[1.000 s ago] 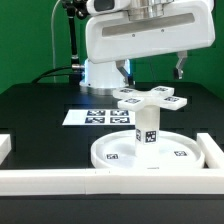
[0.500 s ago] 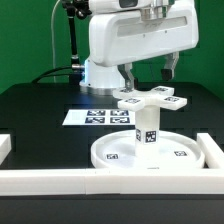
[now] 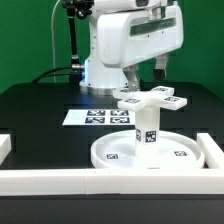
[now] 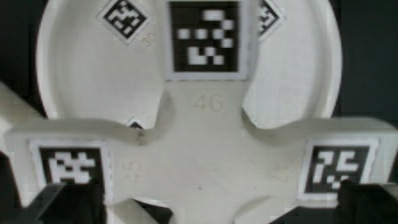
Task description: Assemble round table
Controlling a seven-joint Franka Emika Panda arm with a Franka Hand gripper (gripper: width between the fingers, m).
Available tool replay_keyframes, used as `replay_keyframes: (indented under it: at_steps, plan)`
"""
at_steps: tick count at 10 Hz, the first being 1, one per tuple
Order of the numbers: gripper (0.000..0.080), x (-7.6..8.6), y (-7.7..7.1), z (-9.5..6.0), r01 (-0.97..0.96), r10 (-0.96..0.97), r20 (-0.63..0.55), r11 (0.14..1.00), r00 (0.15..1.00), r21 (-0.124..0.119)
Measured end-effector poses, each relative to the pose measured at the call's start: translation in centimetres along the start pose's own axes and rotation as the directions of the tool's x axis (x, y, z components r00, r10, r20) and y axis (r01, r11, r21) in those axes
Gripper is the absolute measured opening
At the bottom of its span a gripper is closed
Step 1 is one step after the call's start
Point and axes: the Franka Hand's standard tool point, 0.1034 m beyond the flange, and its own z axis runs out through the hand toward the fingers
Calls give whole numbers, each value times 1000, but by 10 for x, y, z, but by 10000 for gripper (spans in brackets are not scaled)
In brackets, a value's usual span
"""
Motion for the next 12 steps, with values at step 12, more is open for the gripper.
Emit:
replay_keyframes:
  at_steps: [12]
  plan:
    - [649, -6, -3, 18, 390, -390, 102, 921, 915, 20]
